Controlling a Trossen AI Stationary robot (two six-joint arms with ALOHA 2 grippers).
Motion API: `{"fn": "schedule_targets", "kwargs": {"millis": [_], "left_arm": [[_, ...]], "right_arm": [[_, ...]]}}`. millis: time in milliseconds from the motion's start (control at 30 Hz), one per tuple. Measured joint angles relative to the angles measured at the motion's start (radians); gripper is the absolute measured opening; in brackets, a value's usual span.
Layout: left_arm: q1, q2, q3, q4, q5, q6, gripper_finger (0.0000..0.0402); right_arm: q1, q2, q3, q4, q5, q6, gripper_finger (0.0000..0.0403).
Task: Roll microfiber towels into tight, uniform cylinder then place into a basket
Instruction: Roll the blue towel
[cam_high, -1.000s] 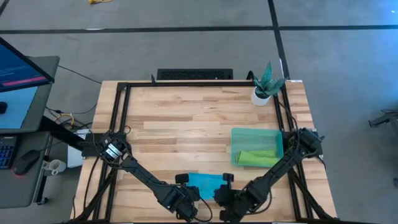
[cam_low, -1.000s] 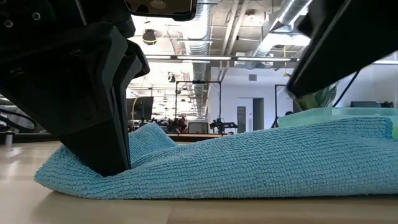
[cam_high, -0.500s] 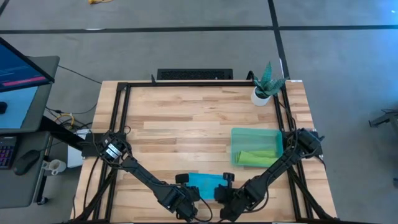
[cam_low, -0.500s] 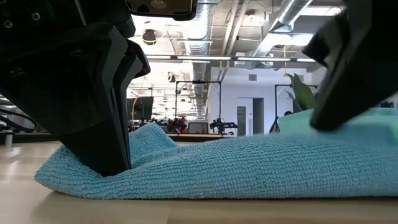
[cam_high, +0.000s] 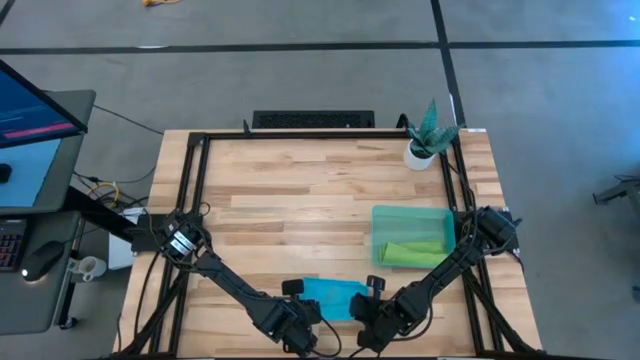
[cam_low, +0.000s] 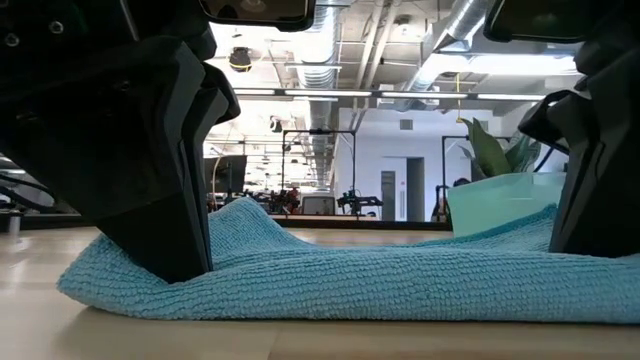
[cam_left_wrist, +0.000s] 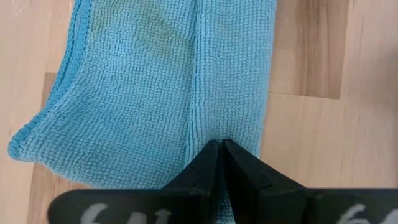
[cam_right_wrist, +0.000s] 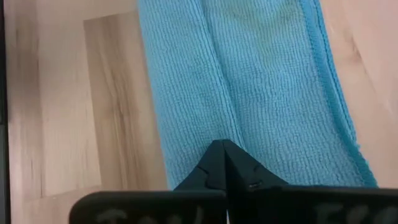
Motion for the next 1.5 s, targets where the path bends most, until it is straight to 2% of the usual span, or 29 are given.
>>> {"fn": "schedule_targets", "kwargs": {"millis": [233, 533, 900, 1300, 1500], "left_arm": [[0.000, 0.000, 0.000, 0.000, -0.009, -0.019, 0.0018], [0.000, 0.001, 0.000, -0.002, -0.034, -0.021, 0.0018], [-0.004, 0.001, 0.006, -0.063, -0.128, -0.022, 0.0018], [-0.045, -0.012, 0.007, -0.083, -0.114, -0.062, 0.0018], [-0.086, -0.022, 0.012, -0.098, -0.199, -0.102, 0.0018]], "right_arm": [[0.000, 0.000, -0.003, -0.003, -0.013, 0.011, 0.0013], [0.004, -0.008, -0.076, 0.068, -0.009, 0.077, 0.0009], [0.019, -0.004, -0.078, 0.064, -0.005, 0.077, 0.0011], [0.019, -0.003, -0.079, 0.064, -0.011, 0.070, 0.0012], [0.018, -0.003, -0.081, 0.075, -0.012, 0.070, 0.0013]]}}
